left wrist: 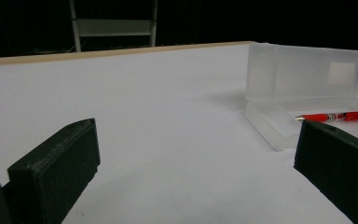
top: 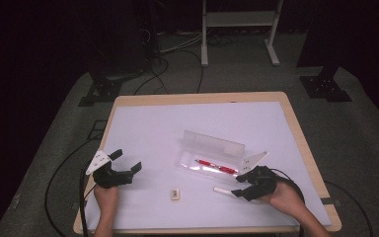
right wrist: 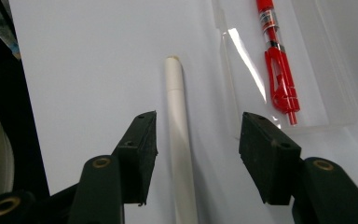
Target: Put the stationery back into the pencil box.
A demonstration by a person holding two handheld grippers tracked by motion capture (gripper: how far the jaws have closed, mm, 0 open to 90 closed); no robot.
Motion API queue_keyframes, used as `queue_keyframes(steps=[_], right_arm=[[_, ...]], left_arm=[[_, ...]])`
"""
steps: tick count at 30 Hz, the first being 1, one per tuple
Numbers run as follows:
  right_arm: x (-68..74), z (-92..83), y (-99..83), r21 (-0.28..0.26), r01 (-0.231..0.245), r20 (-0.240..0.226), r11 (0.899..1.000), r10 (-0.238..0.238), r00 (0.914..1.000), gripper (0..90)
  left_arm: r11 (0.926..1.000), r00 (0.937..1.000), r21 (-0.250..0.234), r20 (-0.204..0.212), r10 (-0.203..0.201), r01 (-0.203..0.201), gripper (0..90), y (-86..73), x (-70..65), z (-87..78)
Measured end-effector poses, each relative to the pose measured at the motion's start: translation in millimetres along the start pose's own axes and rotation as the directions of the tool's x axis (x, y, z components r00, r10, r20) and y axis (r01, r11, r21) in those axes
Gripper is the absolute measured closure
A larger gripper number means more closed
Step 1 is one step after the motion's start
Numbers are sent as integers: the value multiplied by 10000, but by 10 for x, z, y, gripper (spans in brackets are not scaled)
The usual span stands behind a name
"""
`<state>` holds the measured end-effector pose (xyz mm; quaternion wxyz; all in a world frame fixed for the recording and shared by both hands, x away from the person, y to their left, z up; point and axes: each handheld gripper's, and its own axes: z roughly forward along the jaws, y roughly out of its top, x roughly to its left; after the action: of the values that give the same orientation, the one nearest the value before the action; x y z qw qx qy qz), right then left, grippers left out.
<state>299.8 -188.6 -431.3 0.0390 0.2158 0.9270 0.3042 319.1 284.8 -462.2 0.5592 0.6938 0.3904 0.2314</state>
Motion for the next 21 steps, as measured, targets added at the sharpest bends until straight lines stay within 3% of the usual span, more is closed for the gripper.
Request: queue_keyframes(steps=[21], right_arm=[[66, 74, -130, 265, 80, -225, 9996, -74, 9997, 622]], left_arm=[[10000, 10000, -5, -2, -7, 7, 0, 0, 0, 0]])
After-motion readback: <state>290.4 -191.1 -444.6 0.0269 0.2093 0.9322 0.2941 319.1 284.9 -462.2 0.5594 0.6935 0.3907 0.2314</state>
